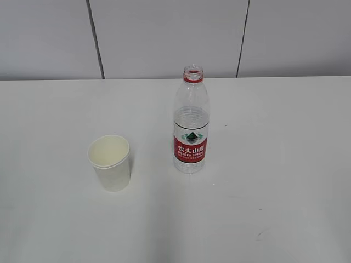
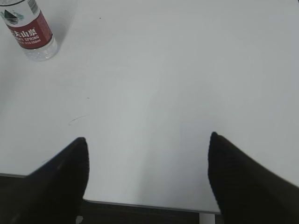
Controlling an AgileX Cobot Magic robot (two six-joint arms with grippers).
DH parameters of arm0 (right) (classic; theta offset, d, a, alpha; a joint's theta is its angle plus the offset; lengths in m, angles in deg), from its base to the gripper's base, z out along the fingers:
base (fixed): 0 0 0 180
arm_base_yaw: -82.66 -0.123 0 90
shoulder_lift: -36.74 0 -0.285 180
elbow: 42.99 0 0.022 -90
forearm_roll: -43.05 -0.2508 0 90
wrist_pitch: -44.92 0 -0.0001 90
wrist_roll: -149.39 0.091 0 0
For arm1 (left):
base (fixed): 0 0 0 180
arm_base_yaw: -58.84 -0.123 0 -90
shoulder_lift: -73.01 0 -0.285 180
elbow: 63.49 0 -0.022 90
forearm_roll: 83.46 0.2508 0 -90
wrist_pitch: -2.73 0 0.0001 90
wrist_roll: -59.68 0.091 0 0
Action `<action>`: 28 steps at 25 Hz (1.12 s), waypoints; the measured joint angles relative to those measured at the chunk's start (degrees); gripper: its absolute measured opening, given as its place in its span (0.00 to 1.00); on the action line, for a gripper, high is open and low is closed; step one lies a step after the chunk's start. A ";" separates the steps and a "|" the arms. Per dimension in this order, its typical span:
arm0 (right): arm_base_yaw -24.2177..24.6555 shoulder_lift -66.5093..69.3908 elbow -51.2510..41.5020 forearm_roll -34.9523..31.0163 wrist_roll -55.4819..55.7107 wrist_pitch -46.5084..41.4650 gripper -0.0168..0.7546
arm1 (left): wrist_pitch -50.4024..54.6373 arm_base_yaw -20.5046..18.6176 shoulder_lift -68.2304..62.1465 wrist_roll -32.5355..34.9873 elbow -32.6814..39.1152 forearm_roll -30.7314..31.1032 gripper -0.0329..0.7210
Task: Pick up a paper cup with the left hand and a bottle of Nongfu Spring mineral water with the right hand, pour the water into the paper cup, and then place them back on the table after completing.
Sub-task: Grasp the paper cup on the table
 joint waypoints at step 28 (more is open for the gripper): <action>0.00 0.00 0.52 0.00 -0.32 0.62 0.78 | -0.59 0.00 0.00 0.00 -0.12 -0.05 0.81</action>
